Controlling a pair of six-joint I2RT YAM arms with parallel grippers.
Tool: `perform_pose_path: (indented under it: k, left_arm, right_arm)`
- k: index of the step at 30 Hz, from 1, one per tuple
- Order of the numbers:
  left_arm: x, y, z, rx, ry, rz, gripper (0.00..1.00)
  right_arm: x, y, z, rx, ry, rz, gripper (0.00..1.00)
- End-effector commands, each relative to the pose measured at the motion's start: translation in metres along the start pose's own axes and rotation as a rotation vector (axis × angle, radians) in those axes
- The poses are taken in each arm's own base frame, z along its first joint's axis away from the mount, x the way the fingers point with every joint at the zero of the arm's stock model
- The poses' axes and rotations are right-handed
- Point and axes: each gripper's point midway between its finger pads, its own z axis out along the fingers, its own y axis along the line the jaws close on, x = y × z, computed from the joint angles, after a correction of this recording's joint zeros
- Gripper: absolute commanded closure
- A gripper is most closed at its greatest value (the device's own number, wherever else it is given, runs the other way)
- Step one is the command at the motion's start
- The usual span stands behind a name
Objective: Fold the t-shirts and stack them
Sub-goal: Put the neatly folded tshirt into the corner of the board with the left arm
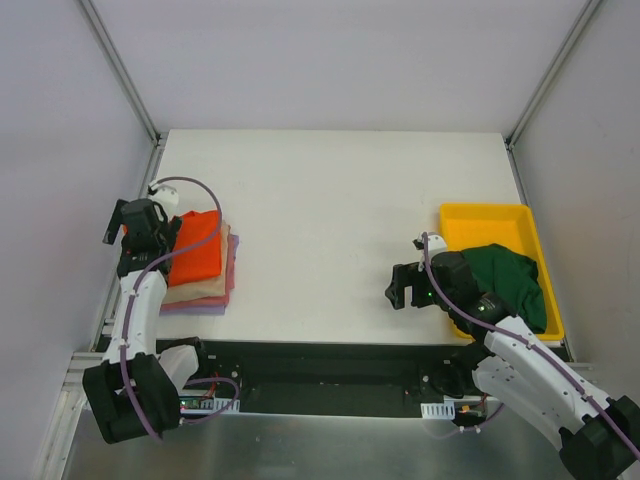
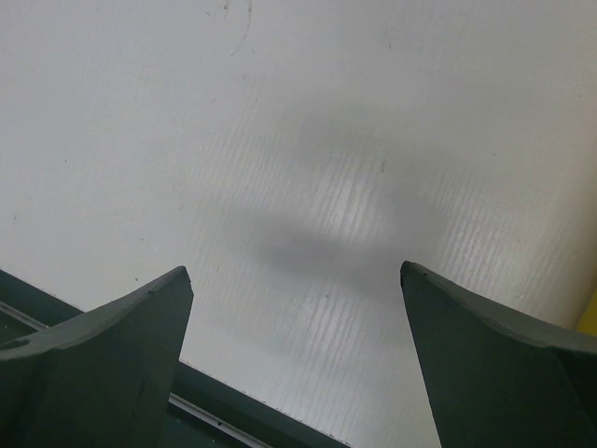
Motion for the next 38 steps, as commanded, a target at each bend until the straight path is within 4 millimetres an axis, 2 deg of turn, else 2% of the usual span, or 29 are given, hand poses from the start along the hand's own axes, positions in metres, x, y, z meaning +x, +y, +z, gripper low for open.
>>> perform_pose_path:
  k: [1,3,5,7,10,12,13,14,16,20,23,24,27,30,38]
  left_arm:
    - [-0.055,0.057,-0.015,-0.156,-0.138,-0.234,0.01]
    - [-0.076,0.079,-0.031,-0.201,-0.191,-0.396,0.01]
    - [-0.103,0.082,-0.050,-0.121,-0.280,-0.550,0.01]
    - [-0.138,0.058,-0.072,0.104,-0.413,-0.617,0.01]
    - [-0.187,0.025,-0.124,0.462,-0.591,-0.752,0.01]
    - [-0.197,0.011,-0.148,0.624,-0.573,-0.983,0.01]
    - [-0.198,0.000,-0.160,0.698,-0.580,-1.020,0.01]
    - [-0.193,-0.022,-0.162,0.766,-0.564,-1.018,0.01]
    - [-0.177,-0.056,-0.165,0.768,-0.535,-1.021,0.01]
    - [-0.128,-0.149,-0.170,0.854,-0.409,-0.947,0.01]
    - [-0.088,-0.198,-0.157,0.854,-0.293,-0.900,0.01]
    - [-0.081,-0.207,-0.156,0.853,-0.274,-0.882,0.01]
    - [-0.069,-0.225,-0.154,0.852,-0.236,-0.814,0.01]
    - [-0.063,-0.229,-0.151,0.843,-0.211,-0.785,0.01]
    - [-0.067,-0.216,-0.156,0.826,-0.261,-0.804,0.01]
  right_arm:
    - [-0.005,-0.001,0.000,0.011,-0.020,0.010,0.04]
    - [-0.007,-0.009,0.000,0.055,-0.033,0.016,0.04]
    - [-0.007,-0.011,0.000,0.068,-0.038,0.026,0.04]
    - [-0.008,-0.015,0.000,0.090,-0.049,0.037,0.04]
    - [-0.011,-0.016,-0.002,0.102,-0.065,0.046,0.04]
    - [-0.012,-0.015,-0.002,0.094,-0.074,0.052,0.04]
    - [-0.013,-0.013,-0.003,0.081,-0.077,0.047,0.04]
    - [-0.015,-0.012,-0.004,0.079,-0.087,0.043,0.04]
    - [-0.021,-0.015,-0.008,0.088,-0.126,0.044,0.04]
    - [-0.031,-0.012,-0.014,0.060,-0.231,0.064,0.04]
    - [-0.036,-0.013,-0.019,0.053,-0.299,0.065,0.04]
    - [-0.037,-0.017,-0.020,0.072,-0.319,0.073,0.04]
    - [-0.043,-0.028,-0.027,0.124,-0.382,0.097,0.04]
    - [-0.045,-0.034,-0.031,0.150,-0.407,0.106,0.04]
    - [-0.048,-0.033,-0.035,0.132,-0.458,0.092,0.04]
